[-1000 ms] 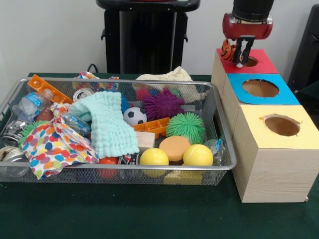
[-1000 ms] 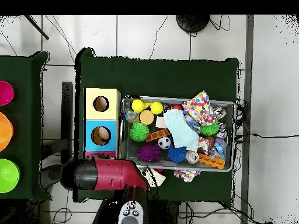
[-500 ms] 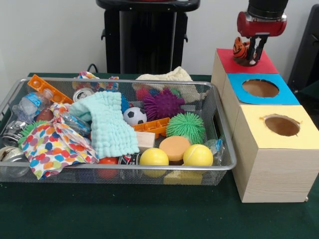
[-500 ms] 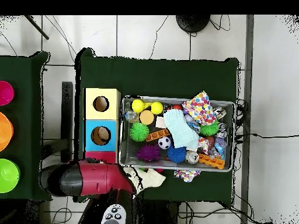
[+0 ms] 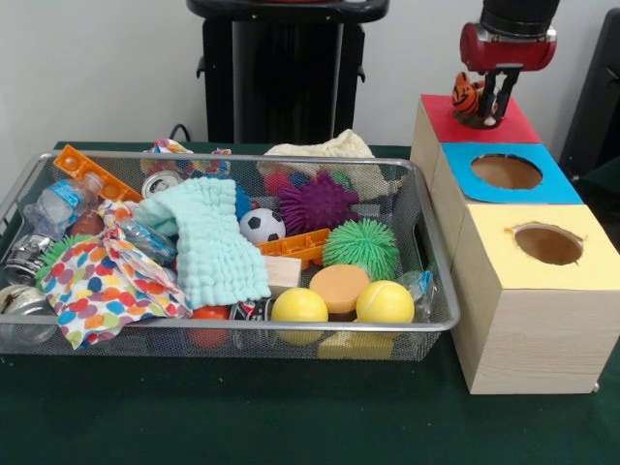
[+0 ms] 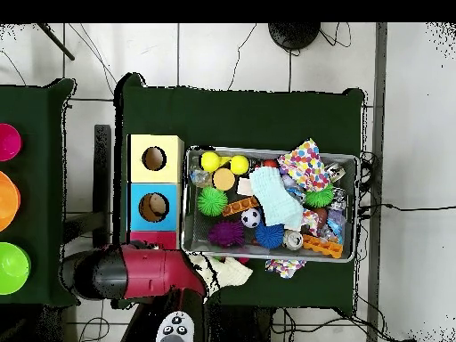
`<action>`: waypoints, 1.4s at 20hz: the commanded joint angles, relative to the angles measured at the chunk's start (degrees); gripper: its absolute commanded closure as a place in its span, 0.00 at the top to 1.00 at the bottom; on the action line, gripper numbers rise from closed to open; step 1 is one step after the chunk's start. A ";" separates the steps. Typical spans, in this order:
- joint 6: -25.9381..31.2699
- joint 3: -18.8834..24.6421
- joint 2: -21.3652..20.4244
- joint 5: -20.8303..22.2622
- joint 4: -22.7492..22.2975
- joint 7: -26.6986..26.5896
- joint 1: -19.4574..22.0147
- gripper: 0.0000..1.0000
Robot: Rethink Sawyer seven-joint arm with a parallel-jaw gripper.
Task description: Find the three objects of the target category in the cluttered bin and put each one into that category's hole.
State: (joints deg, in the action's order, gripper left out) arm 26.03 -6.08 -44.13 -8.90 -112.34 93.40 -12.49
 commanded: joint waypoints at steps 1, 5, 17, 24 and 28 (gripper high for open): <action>-3.98 3.14 3.44 -0.53 -1.24 10.06 2.80 0.00; -3.70 2.74 3.36 0.30 -0.82 9.56 2.72 0.00; -2.77 2.43 2.84 -0.04 -1.36 9.98 2.77 1.00; -1.33 2.43 2.05 0.19 -1.37 9.00 3.54 1.00; -6.62 4.00 6.84 2.91 -0.63 4.92 8.46 1.00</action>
State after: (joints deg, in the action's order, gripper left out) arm 25.74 -5.72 -42.26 -8.93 -112.36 93.40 -9.10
